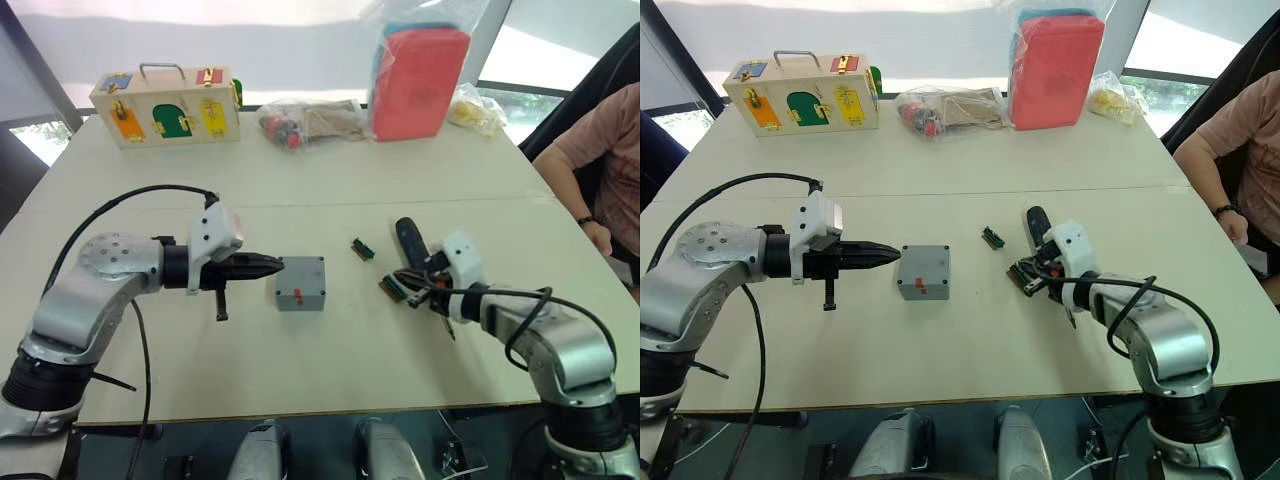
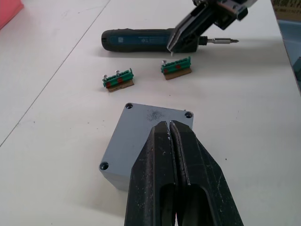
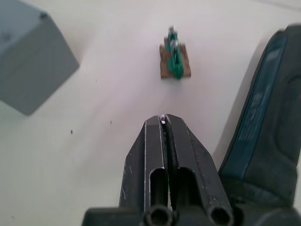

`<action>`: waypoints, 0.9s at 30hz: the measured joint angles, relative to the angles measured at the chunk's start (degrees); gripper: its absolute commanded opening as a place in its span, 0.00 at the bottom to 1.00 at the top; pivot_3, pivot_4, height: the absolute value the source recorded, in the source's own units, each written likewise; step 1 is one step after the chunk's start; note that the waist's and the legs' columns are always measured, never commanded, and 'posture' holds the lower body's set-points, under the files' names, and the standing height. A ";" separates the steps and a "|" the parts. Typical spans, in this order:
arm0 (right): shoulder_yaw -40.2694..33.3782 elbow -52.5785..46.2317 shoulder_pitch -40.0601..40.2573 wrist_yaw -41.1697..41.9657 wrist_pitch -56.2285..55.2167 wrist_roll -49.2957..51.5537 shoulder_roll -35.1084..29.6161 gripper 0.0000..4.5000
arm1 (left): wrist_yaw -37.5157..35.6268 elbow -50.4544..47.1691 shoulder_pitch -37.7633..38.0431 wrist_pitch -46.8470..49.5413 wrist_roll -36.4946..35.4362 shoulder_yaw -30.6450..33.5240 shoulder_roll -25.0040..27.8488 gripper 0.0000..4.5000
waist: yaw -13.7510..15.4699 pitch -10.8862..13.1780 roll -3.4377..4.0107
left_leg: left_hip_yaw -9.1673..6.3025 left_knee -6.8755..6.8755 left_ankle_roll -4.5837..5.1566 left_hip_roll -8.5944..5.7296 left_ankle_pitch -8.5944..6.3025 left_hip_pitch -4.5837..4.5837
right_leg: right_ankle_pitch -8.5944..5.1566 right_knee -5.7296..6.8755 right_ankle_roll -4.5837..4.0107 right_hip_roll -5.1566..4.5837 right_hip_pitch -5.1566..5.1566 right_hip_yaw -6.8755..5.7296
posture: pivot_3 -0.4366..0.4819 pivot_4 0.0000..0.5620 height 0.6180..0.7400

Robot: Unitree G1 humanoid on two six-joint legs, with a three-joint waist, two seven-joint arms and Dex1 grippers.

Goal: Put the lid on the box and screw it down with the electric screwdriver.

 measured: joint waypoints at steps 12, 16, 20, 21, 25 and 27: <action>5.64 0.28 -20.84 5.38 8.25 11.06 -0.81 0.01 | 1.08 1.20 1.88 -0.09 0.54 2.03 1.63 0.00 | -0.06 0.02 0.04 | -0.03 -0.03 0.01 0.08 0.00 0.00 | 0.00 0.00 0.00 0.06 -0.04 -0.01 | 0.48 0.27 0.92; 11.51 4.84 -24.61 5.79 7.44 10.87 1.95 0.01 | 1.99 1.40 2.68 -0.11 0.99 2.46 1.90 0.00 | -0.09 0.02 0.03 | 0.02 0.00 0.00 0.06 0.00 0.00 | 0.01 0.03 -0.01 -0.01 -0.04 0.02 | 0.48 0.27 0.92; 17.38 9.62 -26.17 7.00 3.46 8.38 2.82 0.01 | 2.98 1.26 3.14 -0.06 0.99 2.94 1.96 0.00 | -0.07 0.02 0.03 | 0.02 0.00 0.00 0.04 0.00 -0.01 | 0.01 0.01 -0.01 -0.01 -0.03 0.01 | 0.48 0.27 0.92; 18.06 10.48 -26.17 7.17 2.87 7.96 2.83 0.01 | 3.21 1.06 3.24 -0.04 0.98 3.11 1.96 0.00 | -0.08 0.02 0.03 | 0.03 -0.01 0.00 0.03 0.00 -0.01 | 0.01 0.01 -0.01 -0.01 -0.04 0.01 | 0.48 0.27 0.92; 20.11 15.49 -26.77 8.42 -0.38 5.97 3.22 0.01 | 4.55 -1.08 5.14 0.39 0.86 4.30 1.97 0.00 | -0.23 0.02 0.04 | 0.03 0.00 0.00 0.03 0.00 -0.01 | 0.01 0.03 0.00 0.00 -0.04 0.01 | 0.48 0.27 0.92; 20.92 17.78 -27.60 8.81 -1.76 4.97 3.96 0.01 | 4.92 -1.89 5.60 0.49 0.72 4.44 1.95 0.00 | -0.22 0.03 0.04 | 0.02 -0.01 -0.01 0.05 0.00 -0.01 | 0.01 0.05 -0.01 0.01 -0.06 0.00 | 0.48 0.27 0.92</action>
